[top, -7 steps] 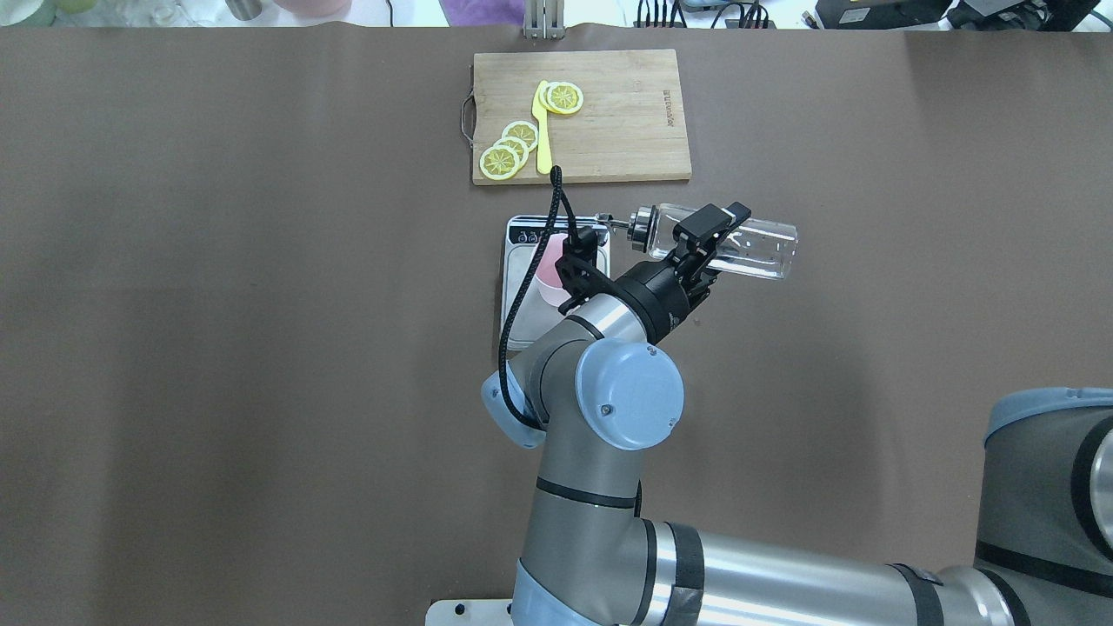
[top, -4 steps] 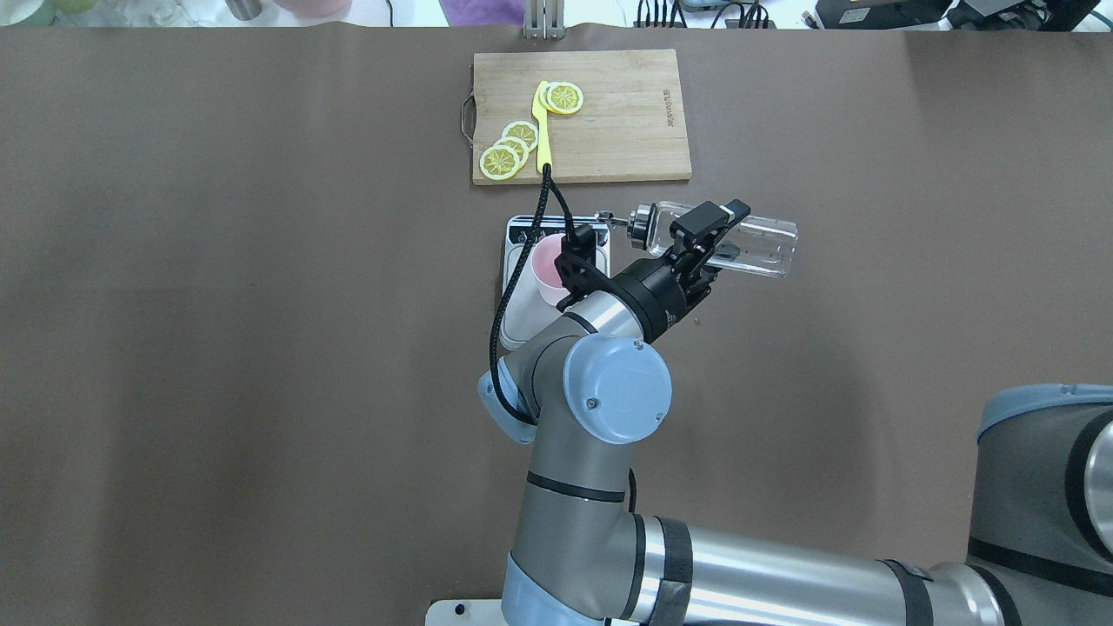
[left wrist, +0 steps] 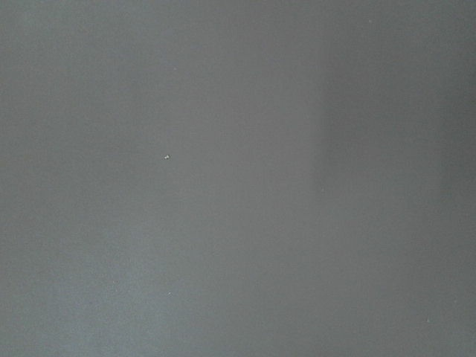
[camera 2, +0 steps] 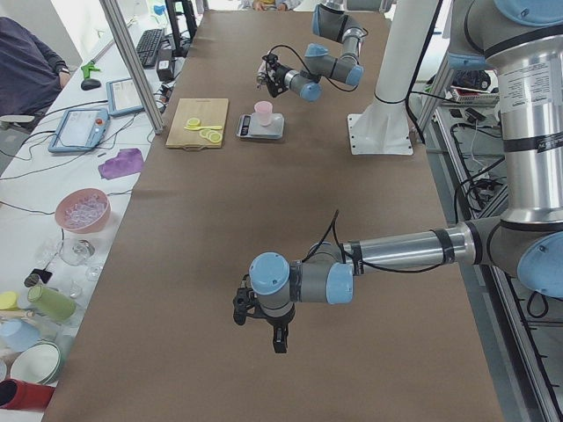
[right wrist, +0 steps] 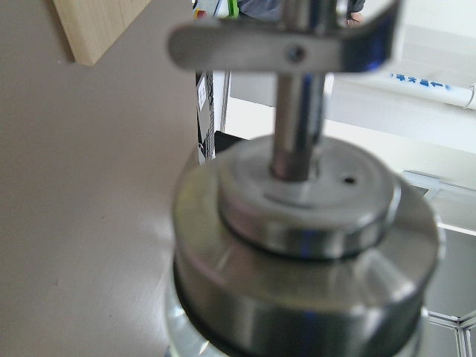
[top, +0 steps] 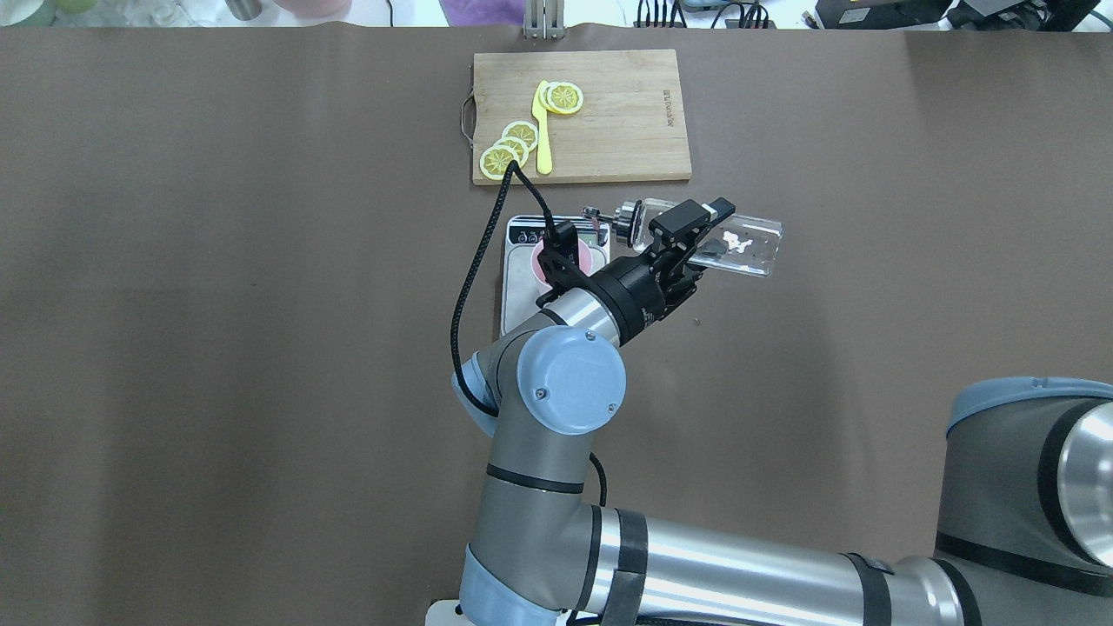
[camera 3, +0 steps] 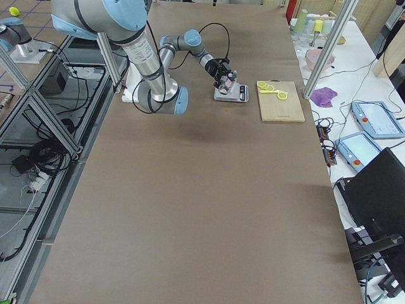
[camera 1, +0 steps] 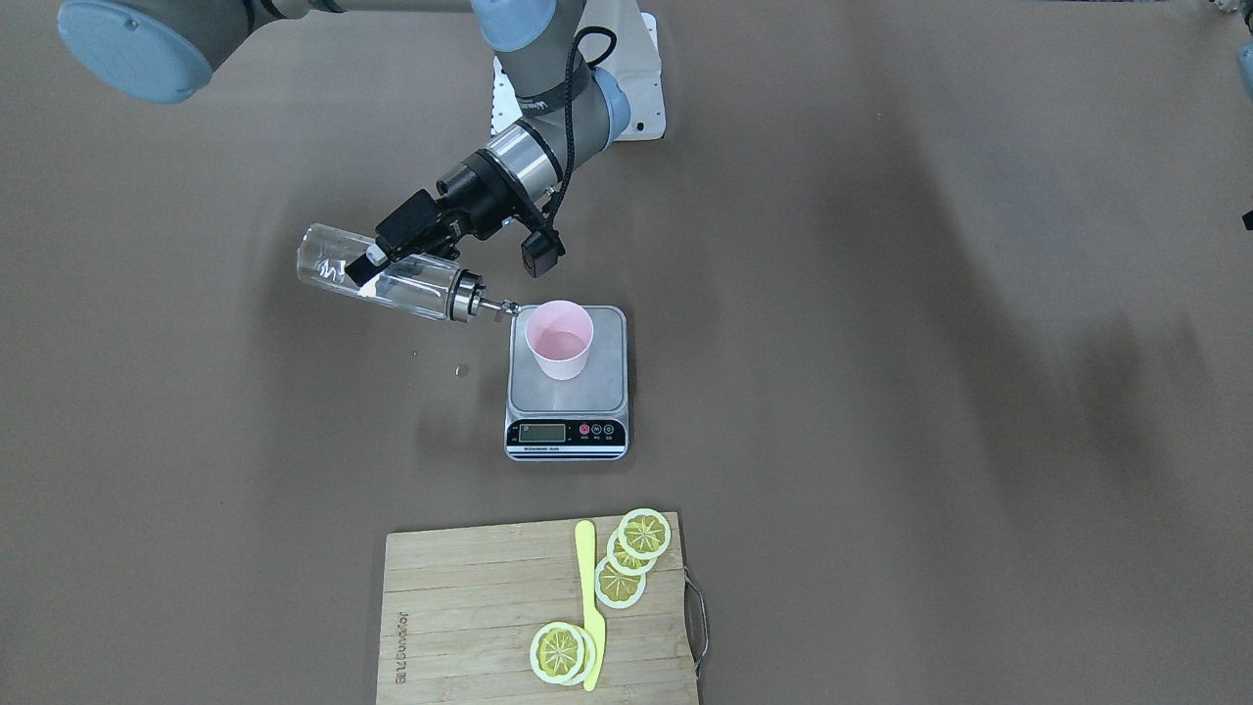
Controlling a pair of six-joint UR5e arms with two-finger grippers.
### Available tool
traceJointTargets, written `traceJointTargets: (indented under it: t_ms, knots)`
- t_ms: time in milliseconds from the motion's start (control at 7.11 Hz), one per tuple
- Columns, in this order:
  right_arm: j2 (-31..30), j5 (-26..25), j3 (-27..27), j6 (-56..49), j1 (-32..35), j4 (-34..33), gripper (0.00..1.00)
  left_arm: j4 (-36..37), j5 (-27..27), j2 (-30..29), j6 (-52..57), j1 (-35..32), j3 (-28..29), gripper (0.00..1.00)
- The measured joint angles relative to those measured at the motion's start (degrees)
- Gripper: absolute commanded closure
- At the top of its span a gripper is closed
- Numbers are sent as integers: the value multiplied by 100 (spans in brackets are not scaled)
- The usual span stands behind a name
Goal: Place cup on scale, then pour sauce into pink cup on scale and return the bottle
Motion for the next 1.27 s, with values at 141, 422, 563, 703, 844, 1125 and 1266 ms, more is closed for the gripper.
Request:
traceJointTargets:
  t_ms: [141, 422, 563, 703, 844, 1125, 1266]
  knots:
    - [58, 29, -87, 60, -5, -56, 100, -1, 0, -4, 0, 0, 2, 2]
    - [90, 78, -134, 206, -15, -318, 100, -1, 0, -6, 0, 0, 4, 2]
    - [105, 101, -137, 272, -21, -465, 100, -1, 0, -7, 0, 0, 4, 2]
    - [124, 123, -139, 329, -25, -580, 100, -1, -2, -7, 0, 0, 4, 2]
    - [132, 132, -142, 392, -30, -639, 100, -1, -6, -7, 0, 0, 4, 2]
    - [129, 138, -143, 502, -57, -670, 100, -1, -9, -10, 0, 0, 3, 2]
    - [125, 140, -141, 550, -83, -673, 100, -1, -7, -13, 0, 0, 0, 2]
